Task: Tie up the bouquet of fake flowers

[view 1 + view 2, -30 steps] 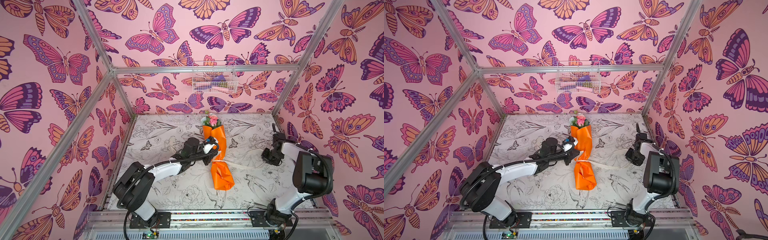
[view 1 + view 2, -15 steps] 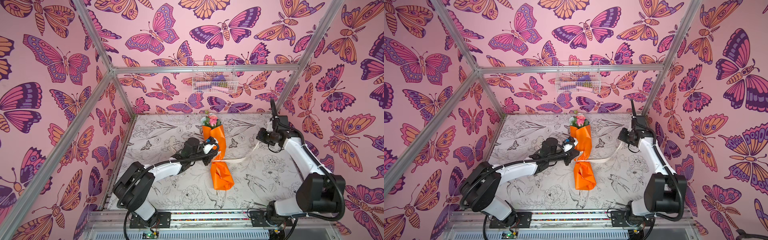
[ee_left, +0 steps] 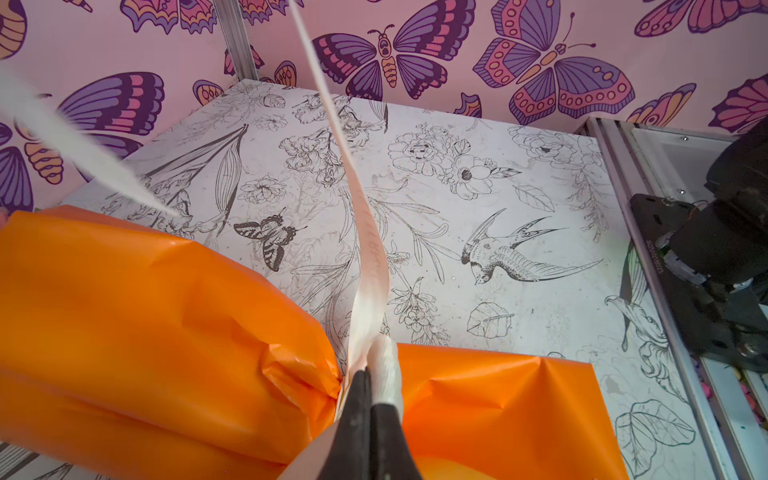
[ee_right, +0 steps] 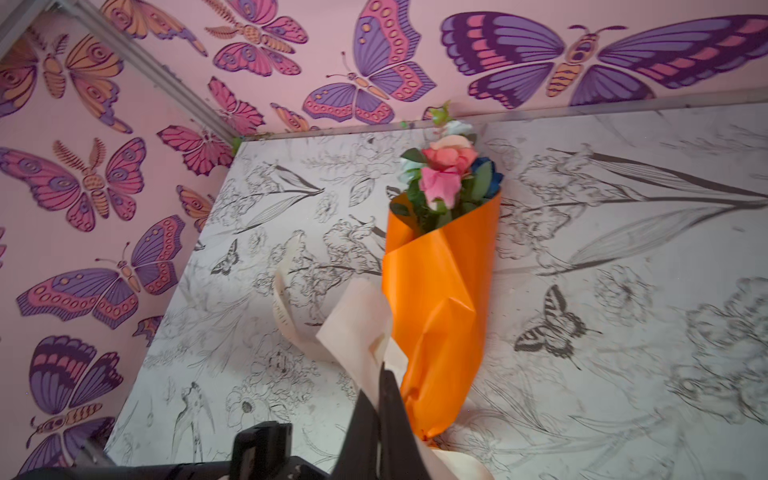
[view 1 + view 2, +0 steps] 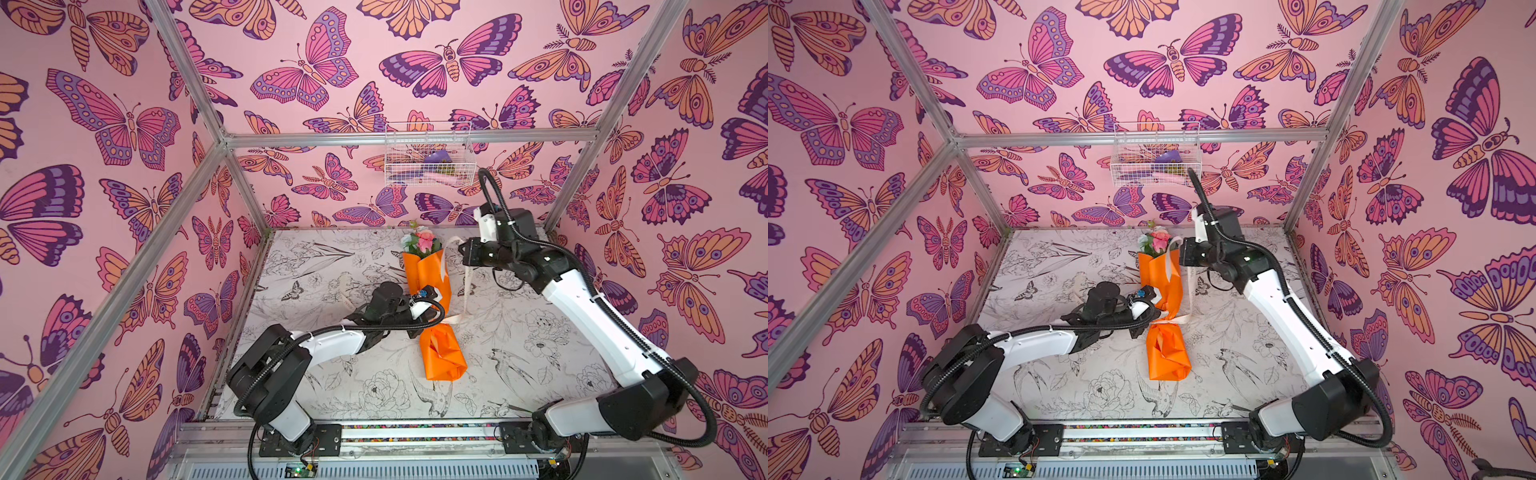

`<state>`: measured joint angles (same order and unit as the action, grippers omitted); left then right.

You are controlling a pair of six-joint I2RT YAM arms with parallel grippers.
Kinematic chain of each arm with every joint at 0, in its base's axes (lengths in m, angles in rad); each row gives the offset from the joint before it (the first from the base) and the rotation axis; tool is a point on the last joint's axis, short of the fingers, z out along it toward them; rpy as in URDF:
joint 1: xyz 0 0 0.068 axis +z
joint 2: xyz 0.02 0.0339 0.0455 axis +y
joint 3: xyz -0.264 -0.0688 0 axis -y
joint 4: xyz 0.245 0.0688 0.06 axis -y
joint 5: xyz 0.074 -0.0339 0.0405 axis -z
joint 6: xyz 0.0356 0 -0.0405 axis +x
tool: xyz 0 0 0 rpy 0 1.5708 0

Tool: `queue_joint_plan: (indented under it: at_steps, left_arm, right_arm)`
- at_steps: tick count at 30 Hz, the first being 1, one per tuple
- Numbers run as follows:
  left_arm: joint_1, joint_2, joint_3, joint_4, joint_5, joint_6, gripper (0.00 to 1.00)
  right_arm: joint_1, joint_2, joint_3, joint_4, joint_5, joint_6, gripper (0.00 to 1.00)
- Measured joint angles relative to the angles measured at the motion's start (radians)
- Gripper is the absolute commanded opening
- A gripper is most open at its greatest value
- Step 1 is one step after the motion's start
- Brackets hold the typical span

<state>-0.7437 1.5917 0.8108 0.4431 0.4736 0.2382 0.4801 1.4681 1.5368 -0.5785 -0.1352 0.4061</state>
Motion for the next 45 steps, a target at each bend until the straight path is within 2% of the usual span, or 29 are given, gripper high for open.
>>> queue_joint_plan:
  at_steps: [6, 14, 25, 29, 33, 36, 40, 45]
  left_arm:
    - [-0.034, 0.000, -0.020, 0.001, -0.019, 0.067, 0.00]
    - [-0.074, 0.000, -0.044, 0.004, -0.053, 0.143, 0.00]
    - [-0.117, 0.000, -0.044, 0.005, -0.109, 0.201, 0.00]
    - [-0.127, 0.000, -0.046, 0.005, -0.123, 0.218, 0.00]
    - [-0.136, 0.001, -0.060, 0.005, -0.134, 0.230, 0.00]
    - [-0.142, 0.008, -0.063, 0.005, -0.134, 0.232, 0.00]
    - [-0.145, 0.014, -0.063, 0.005, -0.139, 0.232, 0.00]
    - [-0.147, 0.014, -0.066, 0.012, -0.147, 0.232, 0.00]
  right_arm:
    - [0.133, 0.157, 0.137, 0.008, -0.010, -0.034, 0.05]
    - [0.253, 0.371, 0.288, -0.008, -0.039, -0.072, 0.05]
    - [0.434, 0.561, 0.479, -0.082, -0.127, -0.100, 0.09]
    - [0.468, 0.594, 0.482, -0.122, -0.179, -0.104, 0.21]
    - [0.469, 0.599, 0.461, -0.146, -0.221, -0.107, 0.51]
    - [0.468, 0.599, 0.453, -0.169, -0.229, -0.117, 0.62]
    - [0.468, 0.598, 0.452, -0.193, -0.212, -0.124, 0.67]
    - [0.465, 0.579, 0.449, -0.222, -0.103, -0.142, 0.71]
